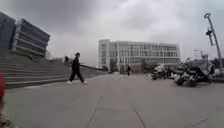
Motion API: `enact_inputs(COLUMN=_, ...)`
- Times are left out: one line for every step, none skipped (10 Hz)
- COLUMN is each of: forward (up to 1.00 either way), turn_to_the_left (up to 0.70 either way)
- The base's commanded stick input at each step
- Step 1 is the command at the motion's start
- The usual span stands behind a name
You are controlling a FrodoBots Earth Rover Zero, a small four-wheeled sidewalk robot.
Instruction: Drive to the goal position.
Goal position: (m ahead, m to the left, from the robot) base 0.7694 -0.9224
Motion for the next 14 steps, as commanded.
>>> enact_inputs(forward=0.70, turn_to_the_left=0.00)
enact_inputs(forward=0.70, turn_to_the_left=0.00)
enact_inputs(forward=0.70, turn_to_the_left=0.00)
enact_inputs(forward=0.70, turn_to_the_left=0.00)
enact_inputs(forward=0.70, turn_to_the_left=0.00)
enact_inputs(forward=0.70, turn_to_the_left=0.00)
enact_inputs(forward=0.70, turn_to_the_left=0.00)
enact_inputs(forward=0.70, turn_to_the_left=0.00)
enact_inputs(forward=0.70, turn_to_the_left=0.00)
enact_inputs(forward=0.70, turn_to_the_left=0.00)
enact_inputs(forward=0.70, turn_to_the_left=0.00)
enact_inputs(forward=0.70, turn_to_the_left=0.00)
enact_inputs(forward=0.70, turn_to_the_left=0.00)
enact_inputs(forward=0.70, turn_to_the_left=0.00)
